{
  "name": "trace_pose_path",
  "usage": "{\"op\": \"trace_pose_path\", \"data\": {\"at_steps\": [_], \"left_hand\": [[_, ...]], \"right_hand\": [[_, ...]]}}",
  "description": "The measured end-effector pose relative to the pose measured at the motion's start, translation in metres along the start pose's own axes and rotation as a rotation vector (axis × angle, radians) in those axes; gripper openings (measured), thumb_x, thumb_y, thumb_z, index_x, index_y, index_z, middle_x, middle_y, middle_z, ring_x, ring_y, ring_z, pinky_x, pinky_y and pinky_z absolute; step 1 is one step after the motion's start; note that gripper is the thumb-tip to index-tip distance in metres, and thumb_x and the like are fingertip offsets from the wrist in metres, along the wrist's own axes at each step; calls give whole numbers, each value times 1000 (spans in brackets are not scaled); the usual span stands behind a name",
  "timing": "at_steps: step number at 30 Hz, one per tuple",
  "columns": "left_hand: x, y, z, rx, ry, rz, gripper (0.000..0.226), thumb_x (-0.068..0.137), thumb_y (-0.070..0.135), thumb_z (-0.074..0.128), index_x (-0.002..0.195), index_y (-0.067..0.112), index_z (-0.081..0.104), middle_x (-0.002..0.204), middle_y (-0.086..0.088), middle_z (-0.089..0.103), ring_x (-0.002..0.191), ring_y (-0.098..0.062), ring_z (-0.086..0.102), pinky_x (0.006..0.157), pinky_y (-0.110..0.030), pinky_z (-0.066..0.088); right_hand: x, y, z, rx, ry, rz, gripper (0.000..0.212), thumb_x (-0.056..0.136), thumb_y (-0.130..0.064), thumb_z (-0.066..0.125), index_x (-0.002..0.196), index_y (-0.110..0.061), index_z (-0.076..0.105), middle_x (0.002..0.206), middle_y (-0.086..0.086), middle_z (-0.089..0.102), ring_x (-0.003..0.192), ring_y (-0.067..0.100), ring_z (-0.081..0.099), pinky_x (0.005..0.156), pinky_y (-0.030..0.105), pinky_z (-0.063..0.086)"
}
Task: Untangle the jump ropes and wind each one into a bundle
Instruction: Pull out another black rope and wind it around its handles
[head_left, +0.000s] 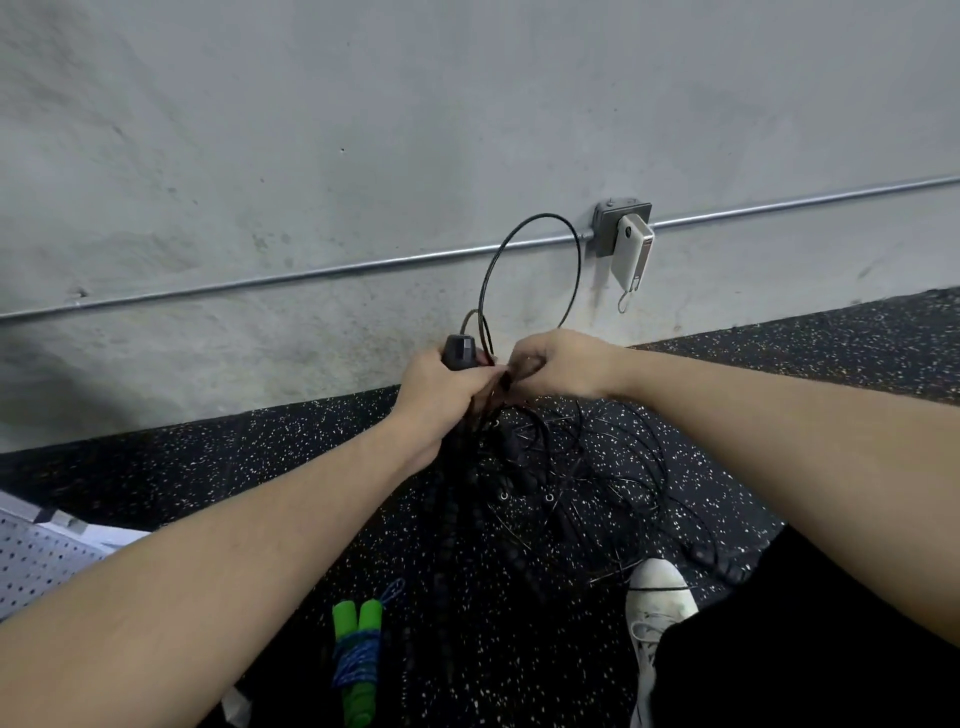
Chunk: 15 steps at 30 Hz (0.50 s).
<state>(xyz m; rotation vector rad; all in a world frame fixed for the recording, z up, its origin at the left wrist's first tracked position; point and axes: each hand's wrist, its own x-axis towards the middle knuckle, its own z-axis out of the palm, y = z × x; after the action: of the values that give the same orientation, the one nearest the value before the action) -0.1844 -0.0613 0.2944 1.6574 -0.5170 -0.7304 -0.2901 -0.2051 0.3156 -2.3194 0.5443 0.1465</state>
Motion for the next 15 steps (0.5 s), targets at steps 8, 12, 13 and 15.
{"op": "trace_pose_path", "data": {"at_steps": [8,12,13,15], "left_hand": [[-4,13,2,-177,117,-33,15,86,1,74,87,11,63,72,-8,66,59,-16,67,61,-32,59],[-4,11,-4,-151,92,-50,20,85,3,77,86,13,60,77,-9,67,70,-24,72,69,-39,60],[-4,12,-5,-150,74,-50,21,85,3,78,87,13,59,82,-13,69,75,-28,75,72,-41,61],[-5,12,-7,-145,59,-46,22,85,4,79,88,12,58,90,-19,71,84,-32,77,76,-46,63]], "right_hand": [[6,-6,-3,26,145,-138,14,89,-14,71,83,-25,64,73,-9,64,59,1,55,55,14,42],[9,-7,2,166,56,-135,21,91,-9,69,86,-27,59,77,3,69,57,3,60,57,18,47],[9,-5,2,198,30,-125,18,93,-10,67,89,-27,60,80,4,72,60,6,63,60,21,49],[10,-2,0,211,14,-132,15,96,-13,65,91,-27,60,79,1,72,60,6,62,59,21,48]]}}
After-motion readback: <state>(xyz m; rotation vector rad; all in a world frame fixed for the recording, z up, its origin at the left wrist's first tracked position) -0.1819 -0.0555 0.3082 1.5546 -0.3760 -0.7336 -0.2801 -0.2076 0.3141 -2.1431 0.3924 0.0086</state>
